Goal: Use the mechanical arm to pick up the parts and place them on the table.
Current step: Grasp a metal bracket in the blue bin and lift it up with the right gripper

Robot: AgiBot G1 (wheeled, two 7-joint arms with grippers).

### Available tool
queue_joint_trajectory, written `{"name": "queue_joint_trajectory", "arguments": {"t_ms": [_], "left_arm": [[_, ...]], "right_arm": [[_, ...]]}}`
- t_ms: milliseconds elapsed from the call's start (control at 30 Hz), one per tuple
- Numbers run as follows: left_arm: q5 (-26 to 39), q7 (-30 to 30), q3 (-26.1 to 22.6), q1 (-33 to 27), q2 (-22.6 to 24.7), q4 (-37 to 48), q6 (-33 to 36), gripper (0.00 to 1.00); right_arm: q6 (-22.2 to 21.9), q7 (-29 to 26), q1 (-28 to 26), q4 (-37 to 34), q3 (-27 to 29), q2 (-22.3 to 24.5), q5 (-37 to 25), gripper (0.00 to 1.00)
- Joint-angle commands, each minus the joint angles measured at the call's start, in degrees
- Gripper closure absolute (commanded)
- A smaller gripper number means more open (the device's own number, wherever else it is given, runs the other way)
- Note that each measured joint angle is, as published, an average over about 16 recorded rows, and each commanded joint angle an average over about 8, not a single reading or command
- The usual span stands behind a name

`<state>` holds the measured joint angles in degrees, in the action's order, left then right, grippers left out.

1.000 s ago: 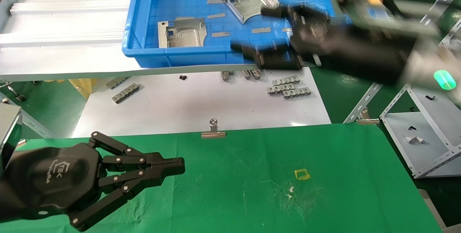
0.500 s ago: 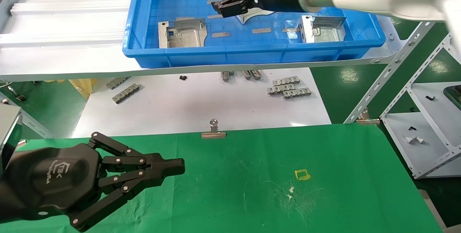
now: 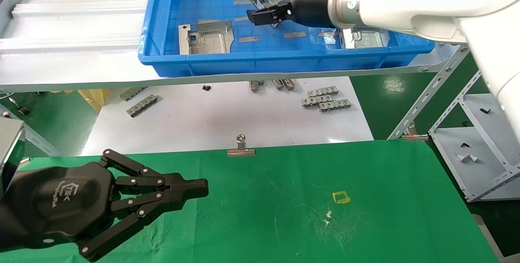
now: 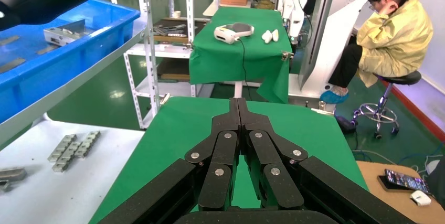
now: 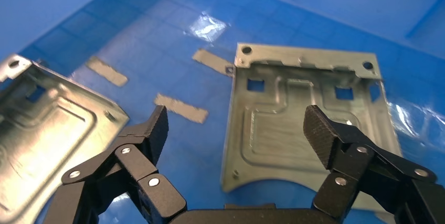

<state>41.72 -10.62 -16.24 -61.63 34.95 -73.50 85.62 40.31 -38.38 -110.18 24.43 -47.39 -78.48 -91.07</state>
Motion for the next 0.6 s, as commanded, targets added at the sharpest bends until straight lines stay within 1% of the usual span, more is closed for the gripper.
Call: {"name": "queue_joint_trajectory", "arguments": {"t_ms": [33,200,233,467,500,600], "left_arm": [[-0.01,0.00,-0.01,0.00,0.00,0.00,0.00,1.00],[-0.02,0.01,-0.03,-0.01,-0.01,0.00,-0.01,1.00],[-0.02,0.02,-0.03,-0.01,-0.01,0.00,-0.01,0.96],[-0.04,0.03,-0.06,-0.01,-0.03,0.00,-0.03,0.10],[-0.05,0.03,-0.07,-0.01,-0.03,0.00,-0.03,0.01],[-0.05,0.04,-0.08,-0.02,-0.03,0.00,-0.03,0.00]], "right_arm": [[-1.25,-1.51,0.24,0.55,-1.37,-0.11,0.64,1.00],[-5.20,-6.67,0.45,3.05,-6.73,-0.21,0.90,1.00],[-5.97,-7.79,0.44,3.55,-7.83,-0.22,0.98,1.00],[-10.55,-14.45,-0.07,6.08,-15.31,-0.21,1.01,1.00],[-11.15,-15.23,-0.18,6.28,-16.29,-0.21,0.91,1.00],[-12.89,-17.50,-0.52,6.76,-19.15,-0.20,0.55,1.00]]}}
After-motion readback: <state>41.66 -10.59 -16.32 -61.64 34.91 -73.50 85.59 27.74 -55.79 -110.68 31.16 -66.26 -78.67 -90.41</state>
